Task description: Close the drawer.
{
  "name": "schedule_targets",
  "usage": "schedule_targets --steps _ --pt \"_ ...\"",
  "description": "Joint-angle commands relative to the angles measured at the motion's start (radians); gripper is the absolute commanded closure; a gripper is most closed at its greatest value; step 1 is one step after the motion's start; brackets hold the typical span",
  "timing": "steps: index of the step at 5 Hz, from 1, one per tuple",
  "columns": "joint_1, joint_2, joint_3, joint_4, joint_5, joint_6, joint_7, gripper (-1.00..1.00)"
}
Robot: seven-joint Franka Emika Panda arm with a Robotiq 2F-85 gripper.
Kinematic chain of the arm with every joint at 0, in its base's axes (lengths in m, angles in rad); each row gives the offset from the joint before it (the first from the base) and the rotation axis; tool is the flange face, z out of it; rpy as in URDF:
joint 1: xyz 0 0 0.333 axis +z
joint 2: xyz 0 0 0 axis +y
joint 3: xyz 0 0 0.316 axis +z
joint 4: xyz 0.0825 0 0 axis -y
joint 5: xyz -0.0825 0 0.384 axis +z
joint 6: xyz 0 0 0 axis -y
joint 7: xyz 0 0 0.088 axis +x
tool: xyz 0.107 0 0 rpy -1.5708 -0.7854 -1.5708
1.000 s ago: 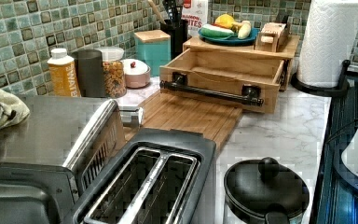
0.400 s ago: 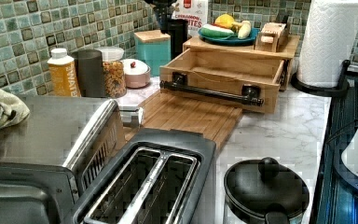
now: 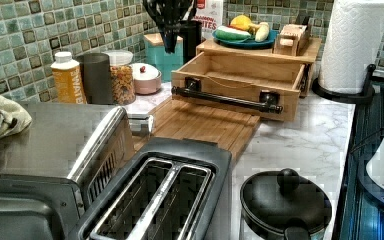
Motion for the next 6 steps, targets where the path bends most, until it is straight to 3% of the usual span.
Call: schedule_targets --steps 1,2,4,6 --pt "0.055 -0.017 0.05 -0.215 -0.214 0.193 -0.056 1.0" --pt "0.077 0.024 -0.007 -0.271 -0.269 0.308 -0.064 1.0" --pt "0.05 0.053 0.0 -0.283 -0.371 0.274 0.036 1.0" --pt "-0.002 0.041 -0.047 -0.32 -0.439 0.367 -0.017 1.0"
